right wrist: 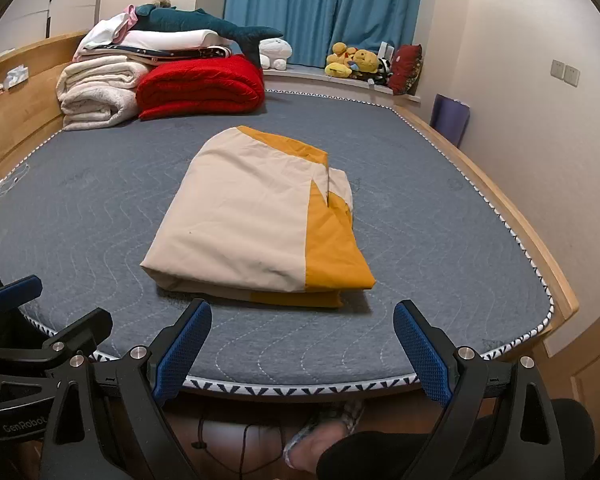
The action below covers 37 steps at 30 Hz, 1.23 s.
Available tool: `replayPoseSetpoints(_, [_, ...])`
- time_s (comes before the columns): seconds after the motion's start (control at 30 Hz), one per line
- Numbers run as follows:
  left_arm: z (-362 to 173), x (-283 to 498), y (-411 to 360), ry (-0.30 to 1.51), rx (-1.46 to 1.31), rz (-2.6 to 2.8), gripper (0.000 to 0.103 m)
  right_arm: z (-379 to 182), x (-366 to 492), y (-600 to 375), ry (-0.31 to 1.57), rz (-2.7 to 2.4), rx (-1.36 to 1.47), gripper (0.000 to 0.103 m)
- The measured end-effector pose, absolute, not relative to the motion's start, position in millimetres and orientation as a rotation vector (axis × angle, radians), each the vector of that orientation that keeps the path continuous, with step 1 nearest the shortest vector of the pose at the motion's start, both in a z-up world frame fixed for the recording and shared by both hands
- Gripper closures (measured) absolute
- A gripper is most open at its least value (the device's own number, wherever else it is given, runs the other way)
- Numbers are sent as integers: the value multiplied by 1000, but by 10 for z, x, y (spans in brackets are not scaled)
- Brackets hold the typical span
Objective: Fold large clothes
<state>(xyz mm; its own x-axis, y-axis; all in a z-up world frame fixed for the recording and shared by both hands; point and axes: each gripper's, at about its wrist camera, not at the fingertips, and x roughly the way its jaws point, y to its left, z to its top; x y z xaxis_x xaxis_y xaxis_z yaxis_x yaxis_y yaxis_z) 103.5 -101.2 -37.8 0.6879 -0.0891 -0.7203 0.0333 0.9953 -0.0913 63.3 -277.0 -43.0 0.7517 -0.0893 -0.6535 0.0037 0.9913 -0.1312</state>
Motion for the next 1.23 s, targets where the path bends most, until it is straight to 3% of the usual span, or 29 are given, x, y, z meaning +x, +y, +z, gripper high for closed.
replayPoseSetpoints(1.23, [-391, 1062, -1020, 821, -90, -68, 4, -413, 682, -2815, 722, -45, -128, 11])
